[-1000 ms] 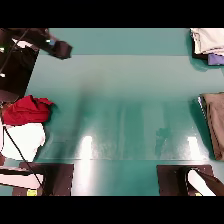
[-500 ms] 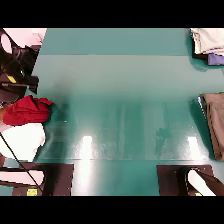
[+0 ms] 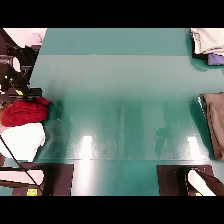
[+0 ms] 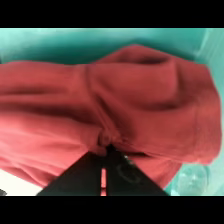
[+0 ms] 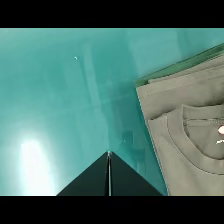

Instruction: Fold the shirts.

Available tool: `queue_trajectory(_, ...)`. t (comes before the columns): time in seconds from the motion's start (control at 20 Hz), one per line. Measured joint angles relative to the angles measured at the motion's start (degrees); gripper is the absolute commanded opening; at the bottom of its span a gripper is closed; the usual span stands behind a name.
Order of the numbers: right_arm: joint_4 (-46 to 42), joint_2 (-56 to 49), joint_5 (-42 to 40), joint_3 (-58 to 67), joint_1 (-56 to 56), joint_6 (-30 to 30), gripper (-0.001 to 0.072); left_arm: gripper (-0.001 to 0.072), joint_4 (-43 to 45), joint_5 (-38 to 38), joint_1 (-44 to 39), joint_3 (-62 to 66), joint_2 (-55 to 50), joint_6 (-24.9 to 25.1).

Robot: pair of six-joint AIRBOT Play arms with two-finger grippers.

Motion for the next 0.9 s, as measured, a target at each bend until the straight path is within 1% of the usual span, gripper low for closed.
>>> queue_trajectory(0.1, 0.0, 0.0, -0.5, 0.0, 0.0, 0.0, 0.0021, 0.0021, -2.1, 0.5, 0.0, 0.2, 0.3, 0.6)
queue_trajectory(0.2, 0.0, 0.0, -1.2, 0.1, 0.0, 0.0, 0.0021, 0.0021, -6.3, 0.9, -0.1, 2.2, 1.3, 2.1)
queue_trajectory(0.3, 0.3, 0.2, -2.2, 0.1, 0.0, 0.0, 0.0021, 0.0021, -10.8, 1.3, -1.5, 6.9, 3.0, 4.7)
queue_trajectory(0.4, 1.3, 0.6, -3.3, 0.1, 0.0, 0.0, 0.0022, 0.0021, -17.4, 1.6, -4.0, 13.7, 5.2, 8.2)
queue_trajectory(0.55, 3.4, 1.2, -5.9, 0.1, 0.0, 0.0, 0.0021, 0.0021, -32.8, 2.9, -9.6, 25.9, 7.8, 16.5)
queue_trajectory(0.6, 4.0, 1.4, -6.7, 0.1, 0.0, 0.0, 0.0021, 0.0021, -38.3, 3.2, -12.1, 29.6, 8.2, 18.8)
queue_trajectory(0.7, 4.9, 1.7, -8.4, 0.1, 0.0, 0.0, 0.0021, 0.0021, -46.4, 3.7, -17.8, 34.4, 8.7, 22.4)
queue_trajectory(0.8, 5.4, 2.0, -9.4, 0.1, 0.0, 0.0, 0.0021, 0.0021, -51.1, 3.8, -23.9, 35.7, 8.7, 25.0)
queue_trajectory(0.9, 5.6, 2.1, -10.0, 0.1, 0.0, 0.0, 0.0021, 0.0021, -52.8, 3.7, -29.1, 34.8, 7.8, 26.8)
